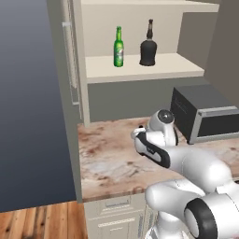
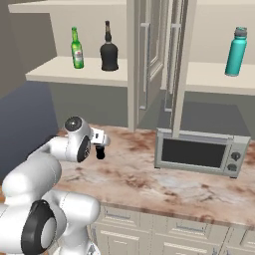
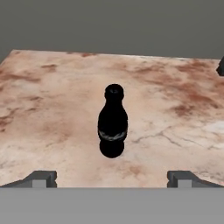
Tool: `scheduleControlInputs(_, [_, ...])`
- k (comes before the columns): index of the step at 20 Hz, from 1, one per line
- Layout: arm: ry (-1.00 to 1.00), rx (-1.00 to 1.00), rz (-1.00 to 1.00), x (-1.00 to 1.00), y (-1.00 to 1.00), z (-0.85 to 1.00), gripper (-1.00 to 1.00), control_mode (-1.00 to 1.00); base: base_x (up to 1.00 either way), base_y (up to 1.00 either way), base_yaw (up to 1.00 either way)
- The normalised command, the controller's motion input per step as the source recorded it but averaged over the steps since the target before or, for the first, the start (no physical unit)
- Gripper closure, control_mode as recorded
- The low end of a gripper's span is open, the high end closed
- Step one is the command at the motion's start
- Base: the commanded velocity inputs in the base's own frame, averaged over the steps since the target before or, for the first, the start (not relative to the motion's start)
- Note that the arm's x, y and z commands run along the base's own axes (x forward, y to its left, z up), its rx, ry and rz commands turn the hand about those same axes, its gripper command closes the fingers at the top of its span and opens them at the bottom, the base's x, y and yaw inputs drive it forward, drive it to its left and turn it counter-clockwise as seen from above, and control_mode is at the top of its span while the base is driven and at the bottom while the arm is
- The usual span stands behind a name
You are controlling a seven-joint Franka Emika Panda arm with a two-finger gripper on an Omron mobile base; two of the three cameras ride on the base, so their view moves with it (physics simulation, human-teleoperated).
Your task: Sort all alcoholic drinks to one cabinet, and non-alcoholic drinks to the other.
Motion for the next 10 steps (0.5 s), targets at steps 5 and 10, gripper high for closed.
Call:
scheduleControlInputs(5, [0.0, 0.0, 0.0, 0.18, 0.0, -0.11, -1.0, -1.0, 0.0, 0.0, 0.0])
scheduleControlInputs(10, [0.0, 0.0, 0.0, 0.14, 0.0, -0.12, -1.0, -1.0, 0.0, 0.0, 0.0])
